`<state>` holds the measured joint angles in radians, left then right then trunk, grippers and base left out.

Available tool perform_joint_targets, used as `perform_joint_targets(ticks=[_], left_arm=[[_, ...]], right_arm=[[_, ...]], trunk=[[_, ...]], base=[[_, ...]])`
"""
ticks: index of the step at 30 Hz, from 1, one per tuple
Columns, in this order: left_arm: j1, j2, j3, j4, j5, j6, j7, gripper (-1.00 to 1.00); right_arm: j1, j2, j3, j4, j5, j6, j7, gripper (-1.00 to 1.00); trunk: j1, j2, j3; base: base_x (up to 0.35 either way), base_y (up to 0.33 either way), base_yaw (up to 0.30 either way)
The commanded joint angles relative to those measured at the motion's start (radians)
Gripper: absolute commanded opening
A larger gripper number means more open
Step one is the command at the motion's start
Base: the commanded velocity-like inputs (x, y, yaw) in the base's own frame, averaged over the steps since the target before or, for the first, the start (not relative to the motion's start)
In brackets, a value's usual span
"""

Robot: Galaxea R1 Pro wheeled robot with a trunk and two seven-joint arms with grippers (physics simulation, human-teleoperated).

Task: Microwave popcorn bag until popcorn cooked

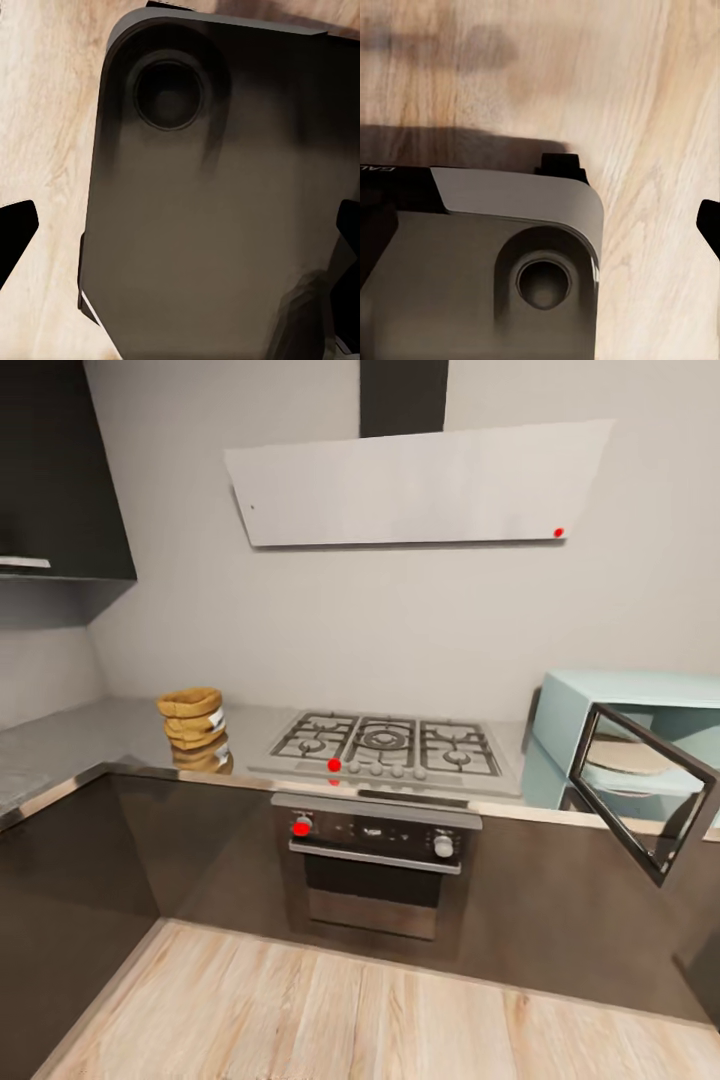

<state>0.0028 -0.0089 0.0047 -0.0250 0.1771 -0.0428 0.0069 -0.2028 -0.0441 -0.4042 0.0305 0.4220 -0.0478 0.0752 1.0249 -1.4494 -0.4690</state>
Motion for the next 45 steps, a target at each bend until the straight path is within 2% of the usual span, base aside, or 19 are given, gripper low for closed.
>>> perform_joint_targets(ticks=[1, 39, 45], left_arm=[[0.000, 0.000, 0.000, -0.001, 0.007, -0.002, 0.001, 1.00], [0.000, 0.001, -0.002, -0.001, 0.005, -0.002, 0.000, 1.00], [0.000, 0.003, -0.002, -0.001, 0.007, 0.000, -0.001, 1.00]], right_arm=[[-0.001, -0.001, -0.008, 0.003, 0.008, -0.005, 0.002, 1.00], [-0.001, 0.000, -0.008, 0.003, 0.007, -0.007, 0.001, 1.00], [-0.001, -0.005, -0.009, 0.001, 0.009, -0.004, -0.007, 1.00]], trunk=[[0.000, 0.000, -0.001], [0.000, 0.000, -0.001], [0.000, 0.000, -0.001]], base=[[0.000, 0.000, 0.268], [0.000, 0.000, 0.278], [0.000, 0.000, 0.052]])
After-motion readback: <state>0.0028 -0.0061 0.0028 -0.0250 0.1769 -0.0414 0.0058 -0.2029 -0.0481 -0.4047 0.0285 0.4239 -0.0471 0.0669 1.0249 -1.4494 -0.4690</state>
